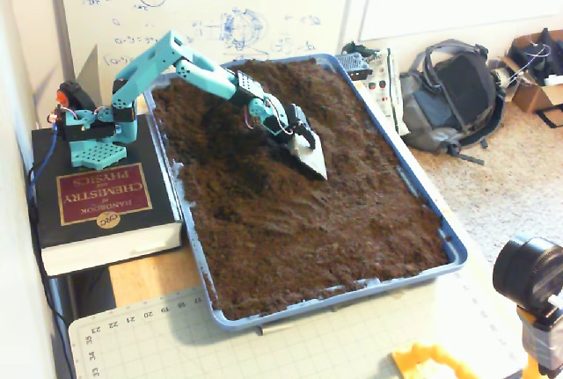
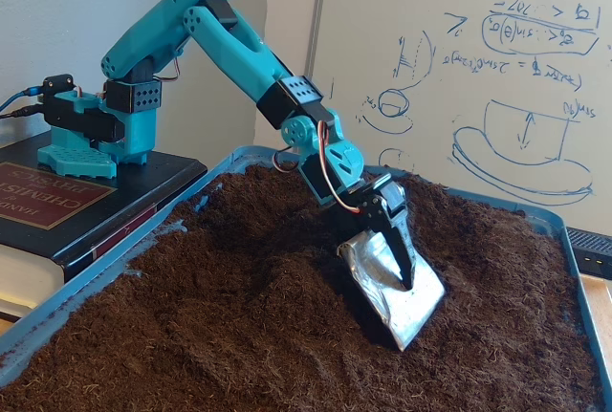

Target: Build a berm.

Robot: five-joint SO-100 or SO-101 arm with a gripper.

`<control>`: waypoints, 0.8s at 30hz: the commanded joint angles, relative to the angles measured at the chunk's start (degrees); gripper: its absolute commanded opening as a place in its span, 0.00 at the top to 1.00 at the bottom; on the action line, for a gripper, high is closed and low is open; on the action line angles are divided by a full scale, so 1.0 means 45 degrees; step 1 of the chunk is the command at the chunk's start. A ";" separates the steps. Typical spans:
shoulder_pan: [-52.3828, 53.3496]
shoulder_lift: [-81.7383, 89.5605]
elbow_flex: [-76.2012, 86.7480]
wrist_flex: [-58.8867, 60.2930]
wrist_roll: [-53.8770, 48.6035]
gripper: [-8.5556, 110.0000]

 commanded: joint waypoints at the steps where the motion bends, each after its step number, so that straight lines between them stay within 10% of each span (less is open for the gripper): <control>1: 0.0020 0.0195 -0.0938 -0.0117 -0.0117 0.92; 24: 0.0098 0.0410 0.0508 0.2559 -0.2773 0.92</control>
